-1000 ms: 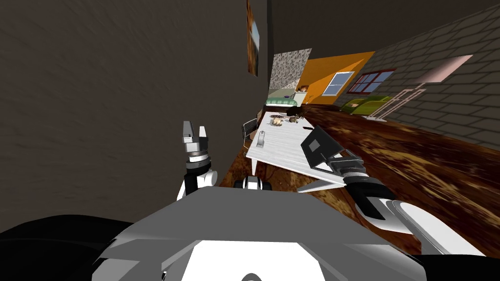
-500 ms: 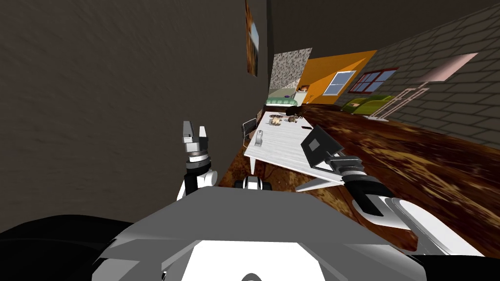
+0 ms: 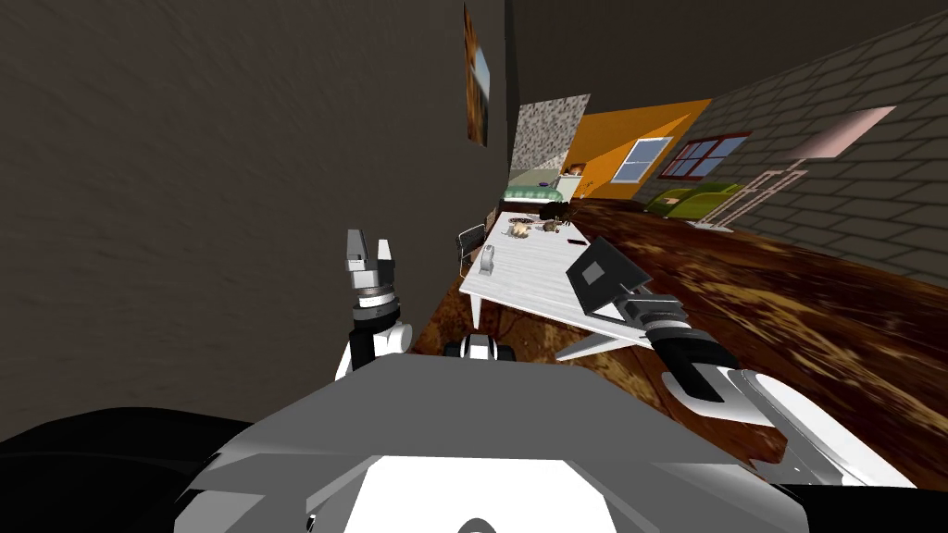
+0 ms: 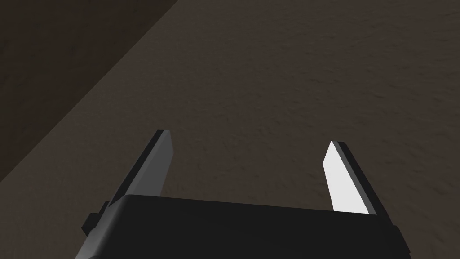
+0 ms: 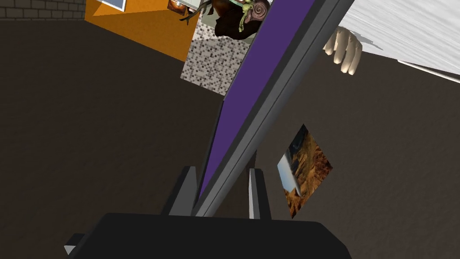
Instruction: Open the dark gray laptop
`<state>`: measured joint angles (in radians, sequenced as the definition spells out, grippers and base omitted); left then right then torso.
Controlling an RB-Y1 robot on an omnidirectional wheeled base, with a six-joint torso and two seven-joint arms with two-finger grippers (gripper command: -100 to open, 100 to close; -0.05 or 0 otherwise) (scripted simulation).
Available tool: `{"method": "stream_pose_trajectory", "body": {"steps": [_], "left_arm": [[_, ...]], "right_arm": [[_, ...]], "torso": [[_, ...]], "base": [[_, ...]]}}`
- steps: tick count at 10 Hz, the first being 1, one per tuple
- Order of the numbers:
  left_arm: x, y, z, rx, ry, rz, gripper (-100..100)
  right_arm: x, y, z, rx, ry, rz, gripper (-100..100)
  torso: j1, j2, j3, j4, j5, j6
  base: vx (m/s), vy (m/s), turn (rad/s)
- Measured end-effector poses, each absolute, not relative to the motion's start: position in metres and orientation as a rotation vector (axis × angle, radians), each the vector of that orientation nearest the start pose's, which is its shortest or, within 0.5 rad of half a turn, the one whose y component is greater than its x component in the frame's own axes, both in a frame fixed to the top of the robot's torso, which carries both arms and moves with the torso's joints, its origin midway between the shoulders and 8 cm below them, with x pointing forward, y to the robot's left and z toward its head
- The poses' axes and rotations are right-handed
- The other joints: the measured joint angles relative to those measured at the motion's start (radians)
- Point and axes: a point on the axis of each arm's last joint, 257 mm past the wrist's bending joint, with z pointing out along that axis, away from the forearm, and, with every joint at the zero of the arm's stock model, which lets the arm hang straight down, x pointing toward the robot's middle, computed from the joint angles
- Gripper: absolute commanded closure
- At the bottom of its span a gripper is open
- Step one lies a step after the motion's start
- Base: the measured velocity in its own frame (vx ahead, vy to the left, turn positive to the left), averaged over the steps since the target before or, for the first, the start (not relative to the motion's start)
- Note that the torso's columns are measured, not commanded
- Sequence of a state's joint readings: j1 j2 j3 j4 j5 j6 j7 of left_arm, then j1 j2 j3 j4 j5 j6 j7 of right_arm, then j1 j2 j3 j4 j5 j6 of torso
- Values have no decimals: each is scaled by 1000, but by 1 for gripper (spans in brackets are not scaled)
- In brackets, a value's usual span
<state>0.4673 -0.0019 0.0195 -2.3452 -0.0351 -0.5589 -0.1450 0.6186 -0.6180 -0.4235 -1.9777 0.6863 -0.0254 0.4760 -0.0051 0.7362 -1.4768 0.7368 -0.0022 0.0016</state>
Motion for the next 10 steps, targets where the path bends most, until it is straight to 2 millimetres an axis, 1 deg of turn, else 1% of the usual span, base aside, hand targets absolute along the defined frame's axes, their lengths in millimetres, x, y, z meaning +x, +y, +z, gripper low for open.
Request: {"method": "stream_pose_trajectory", "body": {"steps": [2, 4, 10], "left_arm": [[320, 271, 73, -463, 550, -1166, 0], [320, 271, 73, -463, 550, -1166, 0], [320, 271, 73, -463, 550, -1166, 0]], "right_arm": [[364, -535, -130, -63, 1581, -458, 100], [370, -534, -139, 11, 1574, -386, 100], [387, -536, -159, 208, 1540, -205, 100]], "torso": [[0, -1, 0, -1, 0, -1], [-6, -1, 0, -1, -3, 1], [-6, -5, -1, -7, -9, 0]], "base": [[-58, -65, 24], [-55, -90, 18], [-39, -69, 6]]}}
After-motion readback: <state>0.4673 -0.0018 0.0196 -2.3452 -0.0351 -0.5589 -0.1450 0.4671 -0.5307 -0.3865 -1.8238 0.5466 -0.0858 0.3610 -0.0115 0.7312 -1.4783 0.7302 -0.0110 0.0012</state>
